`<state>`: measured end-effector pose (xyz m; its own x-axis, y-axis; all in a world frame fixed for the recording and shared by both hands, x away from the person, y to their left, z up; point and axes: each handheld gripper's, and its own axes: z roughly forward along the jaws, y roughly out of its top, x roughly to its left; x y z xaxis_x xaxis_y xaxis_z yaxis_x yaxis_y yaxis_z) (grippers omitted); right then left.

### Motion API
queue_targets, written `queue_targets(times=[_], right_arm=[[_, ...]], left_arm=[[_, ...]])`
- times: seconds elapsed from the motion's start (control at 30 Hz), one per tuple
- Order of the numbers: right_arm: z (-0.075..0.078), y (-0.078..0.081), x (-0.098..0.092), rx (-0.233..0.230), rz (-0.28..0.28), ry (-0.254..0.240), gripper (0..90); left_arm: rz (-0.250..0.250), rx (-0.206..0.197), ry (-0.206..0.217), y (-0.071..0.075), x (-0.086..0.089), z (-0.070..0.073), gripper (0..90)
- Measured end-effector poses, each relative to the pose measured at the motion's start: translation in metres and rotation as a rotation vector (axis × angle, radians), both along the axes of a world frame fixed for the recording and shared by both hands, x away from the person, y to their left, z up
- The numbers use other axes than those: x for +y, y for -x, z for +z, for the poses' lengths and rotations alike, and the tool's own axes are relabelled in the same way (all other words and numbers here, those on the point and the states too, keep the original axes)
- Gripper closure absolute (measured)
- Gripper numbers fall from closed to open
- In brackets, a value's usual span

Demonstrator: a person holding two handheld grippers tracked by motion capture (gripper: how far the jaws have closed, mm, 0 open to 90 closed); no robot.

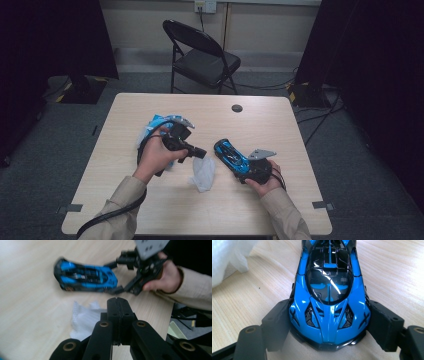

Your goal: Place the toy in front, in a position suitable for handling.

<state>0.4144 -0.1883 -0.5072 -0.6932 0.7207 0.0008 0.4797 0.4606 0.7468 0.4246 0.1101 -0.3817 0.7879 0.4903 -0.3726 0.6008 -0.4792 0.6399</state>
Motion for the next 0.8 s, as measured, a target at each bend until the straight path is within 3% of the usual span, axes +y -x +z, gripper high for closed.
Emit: queue_targets(times=[0.13,0.27,0.5,0.63,0.73,0.8], right_arm=[[0.0,0.0,0.0,0.0,0.001,0.001,25.1],[0.0,0.0,0.0,0.0,0.001,0.0,25.1],[0.0,0.0,0.0,0.0,0.001,0.001,25.1],[0.0,0.0,0.0,0.0,0.001,0.001,25.1],[0.0,0.0,0.0,0.0,0.001,0.001,25.1],[0.0,0.0,0.0,0.0,0.001,0.001,25.1]], left_arm=[[-0.003,0.015,-0.022,0.008,-0.002,-0.028,89.8],[-0.006,0.003,-0.092,0.014,-0.005,-0.051,89.5],[0.024,0.006,-0.116,0.017,0.002,-0.084,82.1],[0.033,-0.044,-0.135,0.019,0.002,-0.092,65.0],[0.015,-0.125,-0.171,0.022,0.001,-0.096,48.8],[0.011,-0.147,-0.182,0.023,0.001,-0.1,43.4]])
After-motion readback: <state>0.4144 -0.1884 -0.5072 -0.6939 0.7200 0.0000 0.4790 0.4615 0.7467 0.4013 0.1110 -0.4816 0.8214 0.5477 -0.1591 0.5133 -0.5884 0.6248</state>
